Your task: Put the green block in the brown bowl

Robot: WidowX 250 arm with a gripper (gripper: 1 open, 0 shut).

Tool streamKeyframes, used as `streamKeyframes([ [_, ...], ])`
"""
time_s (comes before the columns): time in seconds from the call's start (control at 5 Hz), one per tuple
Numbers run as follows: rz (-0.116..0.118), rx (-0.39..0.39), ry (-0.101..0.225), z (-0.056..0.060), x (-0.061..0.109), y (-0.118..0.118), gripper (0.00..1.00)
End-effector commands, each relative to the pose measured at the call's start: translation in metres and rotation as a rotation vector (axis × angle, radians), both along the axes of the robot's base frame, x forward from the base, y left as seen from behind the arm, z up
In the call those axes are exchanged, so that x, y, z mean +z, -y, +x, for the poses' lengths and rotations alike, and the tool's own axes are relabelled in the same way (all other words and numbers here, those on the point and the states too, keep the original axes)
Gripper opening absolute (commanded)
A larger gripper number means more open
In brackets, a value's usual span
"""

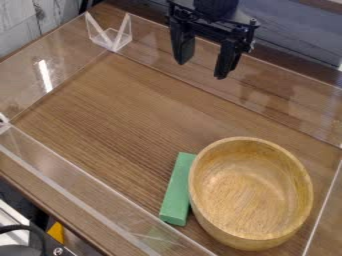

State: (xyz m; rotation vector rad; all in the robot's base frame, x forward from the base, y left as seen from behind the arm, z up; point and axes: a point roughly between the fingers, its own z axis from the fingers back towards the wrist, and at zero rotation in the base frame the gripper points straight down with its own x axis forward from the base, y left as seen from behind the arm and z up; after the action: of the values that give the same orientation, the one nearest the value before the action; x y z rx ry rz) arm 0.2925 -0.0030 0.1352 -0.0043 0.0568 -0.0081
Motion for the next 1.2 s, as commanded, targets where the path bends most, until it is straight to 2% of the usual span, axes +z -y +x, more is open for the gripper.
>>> streamKeyframes([
  [0.0, -0.014, 0.049, -0.01, -0.011, -0.004, 0.002, 1.0],
  [0.2, -0.054, 0.129, -0.053, -0.044, -0.023, 0.007, 1.0],
  [0.4, -0.076, 0.228, -0.046, -0.076, -0.038, 0.01, 1.0],
  [0.6, -0.088, 0.294, -0.006, -0.091, -0.056, 0.01, 1.0],
  [0.8, -0.092, 0.351, 0.034, -0.094, -0.071, 0.012, 1.0],
  [1.0, -0.095, 0.364, 0.05, -0.092, -0.079, 0.012, 1.0],
])
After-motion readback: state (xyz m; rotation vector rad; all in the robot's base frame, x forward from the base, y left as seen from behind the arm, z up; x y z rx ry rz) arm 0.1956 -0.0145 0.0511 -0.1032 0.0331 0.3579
